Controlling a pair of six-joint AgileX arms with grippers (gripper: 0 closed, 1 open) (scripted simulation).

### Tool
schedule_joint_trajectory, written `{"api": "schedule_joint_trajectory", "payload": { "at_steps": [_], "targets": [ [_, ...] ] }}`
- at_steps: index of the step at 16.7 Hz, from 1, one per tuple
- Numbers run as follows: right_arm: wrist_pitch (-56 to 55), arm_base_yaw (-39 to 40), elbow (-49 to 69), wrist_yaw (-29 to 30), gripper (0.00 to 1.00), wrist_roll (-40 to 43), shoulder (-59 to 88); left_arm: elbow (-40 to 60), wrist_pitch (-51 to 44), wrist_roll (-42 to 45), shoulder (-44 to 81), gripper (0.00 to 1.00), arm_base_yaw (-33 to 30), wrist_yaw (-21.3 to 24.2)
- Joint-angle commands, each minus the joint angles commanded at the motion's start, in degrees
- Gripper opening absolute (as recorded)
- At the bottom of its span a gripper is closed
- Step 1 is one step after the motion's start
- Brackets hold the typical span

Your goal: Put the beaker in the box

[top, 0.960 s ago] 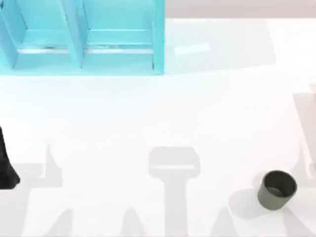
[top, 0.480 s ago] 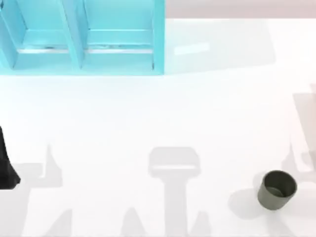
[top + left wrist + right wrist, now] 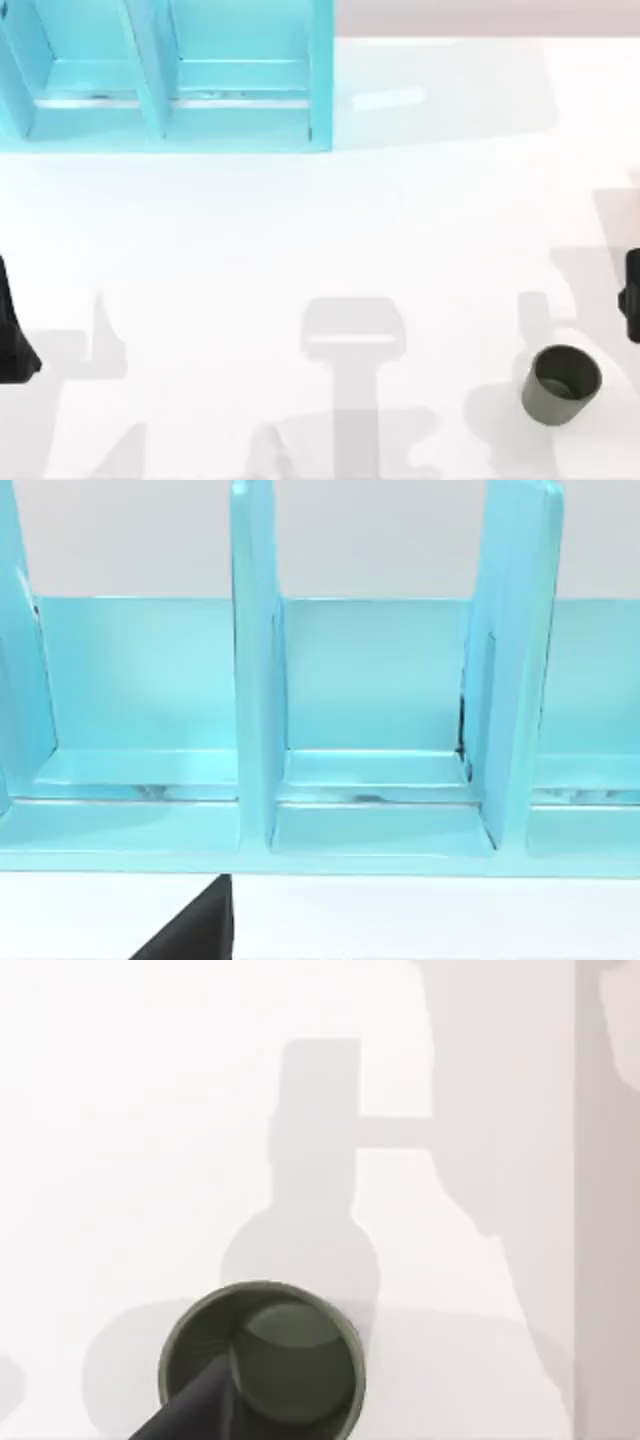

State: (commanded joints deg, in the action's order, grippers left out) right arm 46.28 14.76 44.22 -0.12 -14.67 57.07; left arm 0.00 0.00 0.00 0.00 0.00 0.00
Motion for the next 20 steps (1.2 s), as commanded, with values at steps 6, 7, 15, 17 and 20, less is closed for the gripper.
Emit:
{"api": "schedule_joint_trajectory", "payload": {
  "at_steps": [6, 7, 15, 17, 20],
  "targets": [
    [19.1, 5.9, 18.5, 0.2, 1.0, -6.4, 24.9, 0.0, 0.0, 0.0, 0.0, 1.0, 0.0, 0.0],
    [21.1, 6.5, 20.4, 0.2, 1.0, -7.0, 26.9, 0.0, 0.0, 0.0, 0.0, 1.0, 0.0, 0.0],
    [24.0, 7.2, 22.9, 0.2, 1.0, -8.0, 29.8, 0.0, 0.0, 0.0, 0.0, 1.0, 0.0, 0.0],
    [21.9, 7.2, 21.2, 0.2, 1.0, -7.9, 30.4, 0.0, 0.0, 0.0, 0.0, 1.0, 0.0, 0.0],
    [14.4, 7.4, 16.1, 0.2, 1.0, -8.0, 32.5, 0.0, 0.0, 0.0, 0.0, 1.0, 0.0, 0.0]
  ]
}}
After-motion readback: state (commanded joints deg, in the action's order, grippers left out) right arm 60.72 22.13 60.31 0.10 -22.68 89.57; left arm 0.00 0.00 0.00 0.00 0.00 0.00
